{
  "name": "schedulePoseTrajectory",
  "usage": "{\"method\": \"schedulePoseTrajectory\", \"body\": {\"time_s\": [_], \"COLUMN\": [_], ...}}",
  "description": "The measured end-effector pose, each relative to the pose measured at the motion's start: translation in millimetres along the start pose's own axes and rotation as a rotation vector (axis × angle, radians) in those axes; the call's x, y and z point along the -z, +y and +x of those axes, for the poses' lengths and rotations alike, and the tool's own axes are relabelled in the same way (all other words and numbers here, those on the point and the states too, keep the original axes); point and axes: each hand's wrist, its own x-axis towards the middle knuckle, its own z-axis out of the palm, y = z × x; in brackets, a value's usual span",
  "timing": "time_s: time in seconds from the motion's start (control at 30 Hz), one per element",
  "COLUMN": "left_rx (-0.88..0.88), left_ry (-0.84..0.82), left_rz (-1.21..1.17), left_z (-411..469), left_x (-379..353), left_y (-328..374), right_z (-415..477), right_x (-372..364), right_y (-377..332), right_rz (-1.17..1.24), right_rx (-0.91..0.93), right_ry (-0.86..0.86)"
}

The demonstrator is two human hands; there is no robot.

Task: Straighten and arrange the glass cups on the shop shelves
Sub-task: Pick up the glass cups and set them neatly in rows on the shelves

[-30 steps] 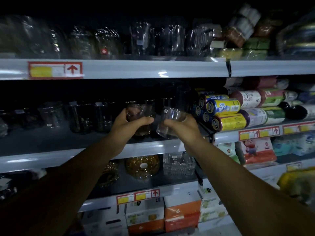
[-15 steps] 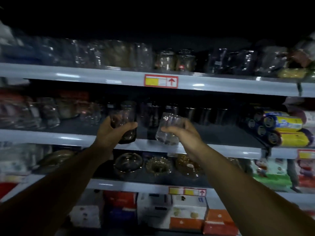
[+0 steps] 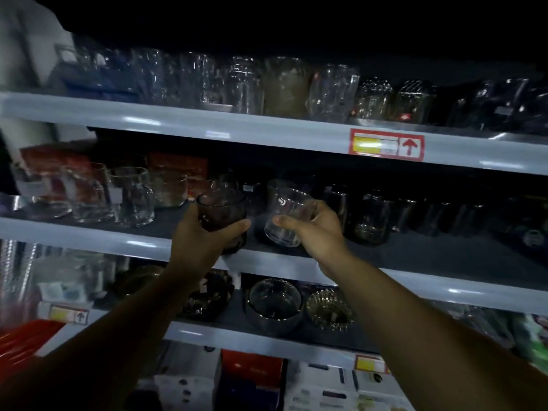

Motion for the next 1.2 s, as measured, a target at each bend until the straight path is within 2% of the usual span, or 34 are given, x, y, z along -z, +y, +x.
{"method": "schedulePoseTrajectory", "body": {"time_s": [0.27, 0.43, 0.63, 0.77, 0.87, 0.97, 1.07, 1.2], "left_rx": [-0.012, -0.026, -0.047, -0.035, -0.154, -0.190, -0.131, -0.088], "left_ry": [-0.095, -0.022, -0.067, -0.081, -0.053, -0.043, -0.067, -0.019], "left_rz": [-0.042, 0.081, 0.160, 0.360, 0.629, 0.627, 0.557, 0.524], "left_z": [25.3, 39.8, 42.0, 41.1, 32.4, 26.1, 34.9, 46.0], "left_x": [-13.9, -33.1, -45.9, -40.2, -33.7, -32.1, -37.0, -47.7], "left_y": [-15.5, -22.1, -26.8, -33.1, -39.1, -44.9, -44.7, -40.8], "right_z": [23.8, 32.6, 32.2, 34.1, 38.7, 41.0, 39.7, 40.8], "right_x": [-23.9, -23.7, -24.0, -26.7, -29.6, -33.1, -34.8, -34.4], "right_y": [19.5, 25.1, 38.2, 46.5, 48.7, 48.8, 46.0, 45.3], "right_rz": [-0.070, -0.182, -0.294, -0.351, -0.431, -0.482, -0.524, -0.508], "right_rx": [0.009, 0.065, 0.176, 0.205, 0.209, 0.178, 0.144, 0.122], "right_ry": [0.081, 0.050, 0.048, 0.097, 0.109, 0.094, 0.064, 0.051]}}
